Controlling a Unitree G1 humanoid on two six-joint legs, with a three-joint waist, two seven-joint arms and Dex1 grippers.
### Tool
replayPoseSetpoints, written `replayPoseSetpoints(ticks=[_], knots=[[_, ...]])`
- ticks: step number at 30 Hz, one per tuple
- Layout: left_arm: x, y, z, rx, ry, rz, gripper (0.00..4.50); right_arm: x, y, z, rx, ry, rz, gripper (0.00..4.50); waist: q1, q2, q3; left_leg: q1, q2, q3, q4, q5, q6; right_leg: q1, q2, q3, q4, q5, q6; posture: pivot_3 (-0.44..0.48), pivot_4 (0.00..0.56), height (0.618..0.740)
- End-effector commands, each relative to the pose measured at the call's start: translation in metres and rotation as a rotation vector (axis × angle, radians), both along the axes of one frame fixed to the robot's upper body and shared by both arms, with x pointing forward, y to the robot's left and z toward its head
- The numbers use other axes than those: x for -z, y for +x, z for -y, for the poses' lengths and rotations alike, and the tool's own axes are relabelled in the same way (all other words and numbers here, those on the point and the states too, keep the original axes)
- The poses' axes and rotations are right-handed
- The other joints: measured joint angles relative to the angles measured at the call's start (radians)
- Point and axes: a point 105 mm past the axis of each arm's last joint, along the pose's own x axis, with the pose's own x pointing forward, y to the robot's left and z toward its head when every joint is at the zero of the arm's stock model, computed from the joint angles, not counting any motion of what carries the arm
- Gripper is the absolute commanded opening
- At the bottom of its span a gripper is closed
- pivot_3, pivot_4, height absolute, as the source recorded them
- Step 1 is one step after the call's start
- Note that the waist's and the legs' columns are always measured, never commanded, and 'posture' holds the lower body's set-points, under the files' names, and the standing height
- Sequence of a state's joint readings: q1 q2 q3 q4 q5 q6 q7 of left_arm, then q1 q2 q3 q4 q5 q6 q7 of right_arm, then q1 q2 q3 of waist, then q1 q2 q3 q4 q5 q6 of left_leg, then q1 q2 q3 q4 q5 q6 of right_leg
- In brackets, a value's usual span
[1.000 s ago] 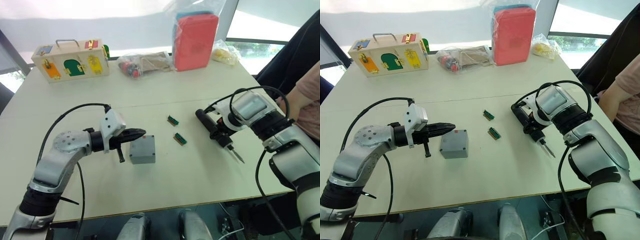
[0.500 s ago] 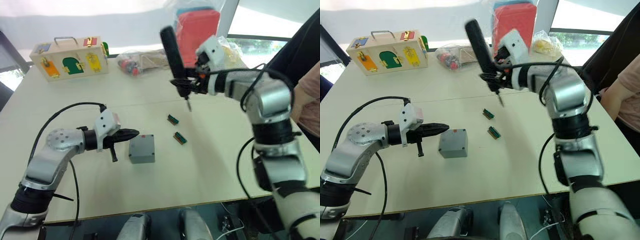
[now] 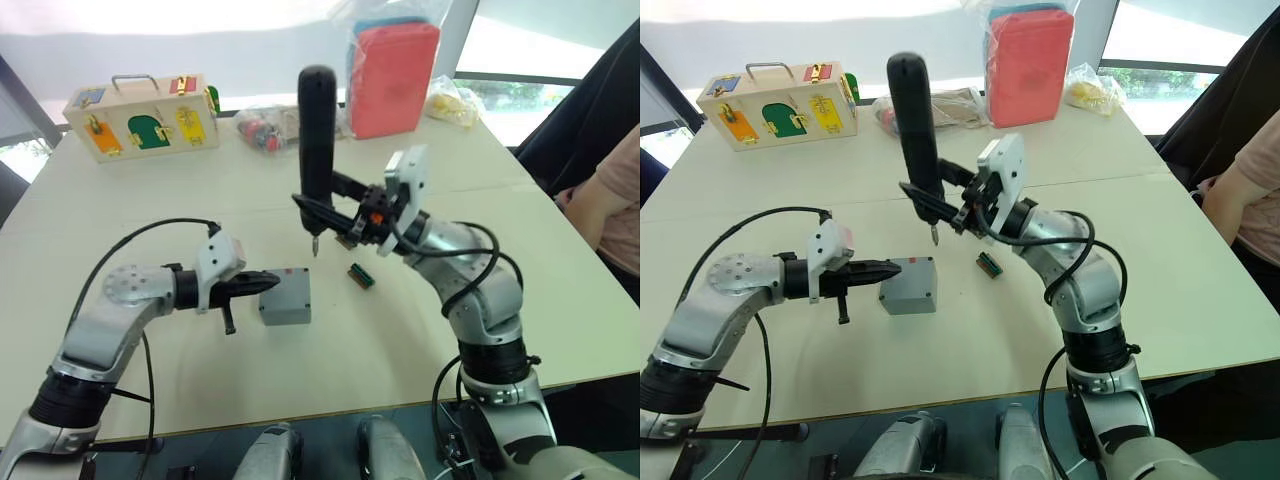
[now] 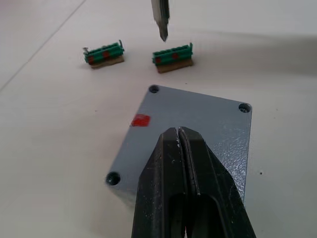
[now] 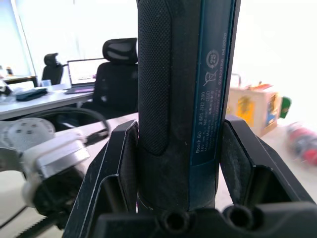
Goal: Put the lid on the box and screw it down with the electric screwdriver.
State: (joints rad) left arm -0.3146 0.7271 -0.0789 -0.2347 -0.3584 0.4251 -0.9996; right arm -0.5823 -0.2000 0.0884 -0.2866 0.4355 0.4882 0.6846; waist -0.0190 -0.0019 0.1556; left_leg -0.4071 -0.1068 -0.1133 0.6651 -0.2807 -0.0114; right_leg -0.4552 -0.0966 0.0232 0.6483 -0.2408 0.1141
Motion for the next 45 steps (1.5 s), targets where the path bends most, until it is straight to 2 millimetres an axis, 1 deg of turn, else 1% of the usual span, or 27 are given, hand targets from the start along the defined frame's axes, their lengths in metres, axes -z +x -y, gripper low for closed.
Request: replayPoseSetpoints(ticks=[1, 8, 13, 30, 33, 36, 39, 45], knots=[[0.012, 0.006, 0.0, -0.023, 0.049, 0.005, 0.0, -0.016, -0.012, -0.004, -0.007, 0.062, 0.097, 1.83, 0.002, 0.0, 0.0, 0.0, 0.0, 0.0, 0.0, 0.0, 0.0, 0.0, 0.0, 0.0, 0.0, 0.0, 0.0, 0.0, 0.15, 0.74], [0.019, 0.004, 0.004, -0.011, 0.051, -0.015, 0.0, -0.008, -0.008, -0.009, 0.039, 0.087, 0.088, 1.83, 0.004, 0.0, 0.0, 0.001, -0.001, 0.0, 0.0, 0.0, 0.0, 0.001, 0.0, 0.0, 0.0, 0.0, 0.0, 0.0, 0.15, 0.74], [0.019, 0.003, 0.006, 0.001, 0.044, -0.019, 0.0, 0.003, -0.003, -0.011, 0.064, 0.072, 0.081, 1.83, 0.004, 0.0, 0.0, 0.001, -0.001, 0.0, 0.0, 0.0, 0.0, 0.002, 0.0, 0.0, 0.0, 0.0, 0.0, 0.0, 0.15, 0.74], [0.017, 0.002, 0.002, -0.002, 0.05, -0.024, 0.0, 0.024, 0.004, -0.008, 0.068, 0.035, 0.047, 1.83, 0.003, 0.0, 0.0, 0.002, 0.0, 0.0, 0.0, 0.0, 0.0, 0.003, 0.0, 0.0, -0.001, 0.0, 0.0, 0.0, 0.15, 0.74], [0.017, 0.001, 0.002, 0.0, 0.053, -0.025, 0.0, 0.032, 0.005, -0.009, 0.066, 0.008, 0.027, 1.83, 0.003, 0.0, 0.0, 0.003, 0.0, 0.0, 0.0, 0.0, 0.0, 0.004, 0.0, 0.0, -0.001, 0.0, 0.0, 0.0, 0.15, 0.74], [0.018, 0.0, 0.003, 0.004, 0.055, -0.028, 0.0, 0.045, 0.009, -0.008, 0.084, -0.035, -0.012, 1.83, 0.003, 0.0, 0.0, 0.006, 0.0, 0.0, 0.0, 0.0, 0.0, 0.007, 0.0, 0.0, -0.001, 0.0, 0.0, 0.0, 0.15, 0.74], [0.02, -0.001, 0.003, 0.006, 0.058, -0.031, 0.0, 0.053, 0.016, -0.004, 0.123, -0.044, -0.056, 1.83, 0.004, 0.0, 0.0, 0.016, 0.0, 0.0, -0.003, -0.001, 0.002, 0.016, 0.0, 0.0, -0.004, -0.001, 0.0, 0.0, 0.15, 0.74], [0.023, -0.003, 0.004, 0.01, 0.069, -0.041, 0.0, 0.055, 0.023, 0.004, 0.164, -0.059, -0.073, 1.83, 0.005, 0.0, -0.001, 0.019, 0.0, 0.0, -0.003, -0.002, 0.003, 0.02, 0.0, 0.0, -0.004, -0.001, 0.0, 0.0, 0.15, 0.74]])
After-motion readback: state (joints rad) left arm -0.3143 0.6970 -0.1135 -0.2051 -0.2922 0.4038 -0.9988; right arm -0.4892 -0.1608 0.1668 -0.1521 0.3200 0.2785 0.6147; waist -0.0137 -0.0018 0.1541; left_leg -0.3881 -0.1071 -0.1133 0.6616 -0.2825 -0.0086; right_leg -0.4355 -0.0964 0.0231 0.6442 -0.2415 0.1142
